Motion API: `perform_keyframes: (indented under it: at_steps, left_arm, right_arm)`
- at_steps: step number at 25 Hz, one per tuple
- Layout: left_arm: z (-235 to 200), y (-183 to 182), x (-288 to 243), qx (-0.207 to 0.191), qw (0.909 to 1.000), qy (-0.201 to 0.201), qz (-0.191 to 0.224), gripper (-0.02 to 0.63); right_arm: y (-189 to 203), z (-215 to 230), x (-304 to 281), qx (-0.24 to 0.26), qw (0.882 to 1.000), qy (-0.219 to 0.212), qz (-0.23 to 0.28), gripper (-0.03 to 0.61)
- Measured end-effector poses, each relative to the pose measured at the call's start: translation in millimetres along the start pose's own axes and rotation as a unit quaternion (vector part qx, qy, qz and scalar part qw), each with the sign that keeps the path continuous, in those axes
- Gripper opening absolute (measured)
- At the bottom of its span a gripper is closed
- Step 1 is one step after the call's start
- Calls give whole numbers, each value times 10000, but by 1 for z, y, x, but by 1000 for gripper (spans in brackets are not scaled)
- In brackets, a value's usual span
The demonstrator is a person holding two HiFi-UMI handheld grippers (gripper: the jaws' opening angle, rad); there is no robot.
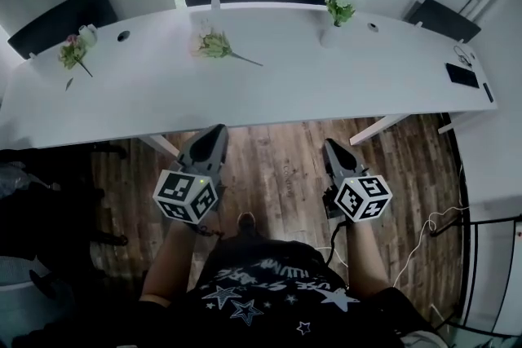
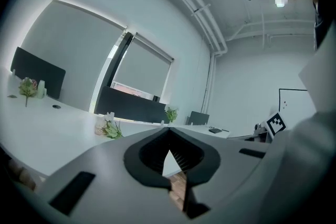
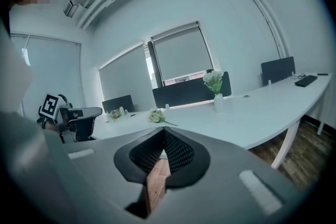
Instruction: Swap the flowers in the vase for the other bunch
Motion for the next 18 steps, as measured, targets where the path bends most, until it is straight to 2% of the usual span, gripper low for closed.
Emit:
perform_keyframes:
  at_steps: [3,7,10,14,18]
  left_arm:
    - [-13,-5,-3,2,10000,12,17,8]
    - [-26,-3,-3,104,9999,34,-11,8]
    - [-28,-3,-9,166,9998,61,3,8]
    - [-23,-6,-11,6,10000,97,-9,8]
    - [-31,-7,-6,-274,9994,-206,-74,8]
  right_arm:
    - [-5,-5,-13,-1,9999,134,-27,2]
    - [-6,-17,-17,183,9998,45,-106,2]
    - [-7,-11,-18,134,9998,85,-119,2]
    - [-14,3,-23,47,9996,235,-130,2]
    - [-28,3,-41,58,9996,265,15,2]
Point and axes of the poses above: the fingertips, and each gripper's own axes: x backward along the fingers, z to its right, y out of its underside, the point moved 8 cm from there along x, backward along the fingers, and after that the axes turned 11 degrees about y, right-handed, at the moved point
